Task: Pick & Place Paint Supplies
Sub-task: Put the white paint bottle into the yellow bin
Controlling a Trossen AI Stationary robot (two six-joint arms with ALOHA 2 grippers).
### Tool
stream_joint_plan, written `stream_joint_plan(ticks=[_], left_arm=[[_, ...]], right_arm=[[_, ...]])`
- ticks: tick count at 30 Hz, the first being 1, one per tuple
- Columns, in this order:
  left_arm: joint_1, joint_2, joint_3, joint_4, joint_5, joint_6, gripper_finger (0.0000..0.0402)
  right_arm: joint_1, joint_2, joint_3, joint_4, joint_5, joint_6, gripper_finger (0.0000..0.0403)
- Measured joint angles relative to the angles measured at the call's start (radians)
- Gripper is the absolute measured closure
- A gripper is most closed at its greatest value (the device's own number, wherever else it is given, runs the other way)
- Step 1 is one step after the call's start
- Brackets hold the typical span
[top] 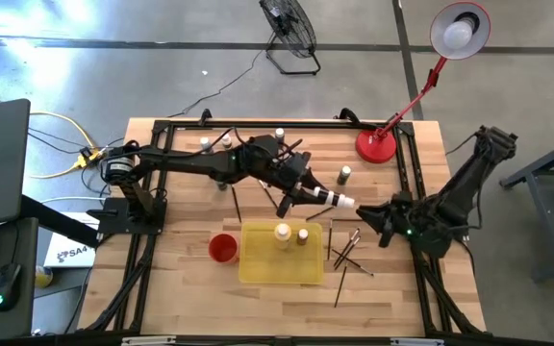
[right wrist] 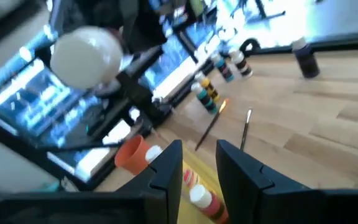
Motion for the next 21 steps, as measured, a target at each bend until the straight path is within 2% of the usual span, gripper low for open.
stream_joint_plan(ticks=[4,7,15,21], left_arm=[[0.000,0.000,0.000,0.000,0.000,0.000,0.0270],[0.000,0.000,0.000,0.000,0.000,0.000,0.0270],[0.000,0.000,0.000,0.000,0.000,0.000,0.0270],[0.000,0.000,0.000,0.000,0.000,0.000,0.0270]], right_arm=[[0.051,0.000,-0.080,0.185,0.143,-0.056,0.0321],[0.082,0.000,-0.112,0.288,0.190,-0.127,0.0323],[0.072,0.000,-0.116,0.400,0.079,-0.212,0.0324],[0.032,0.000,-0.116,0.548,-0.001,-0.475,0.0324]])
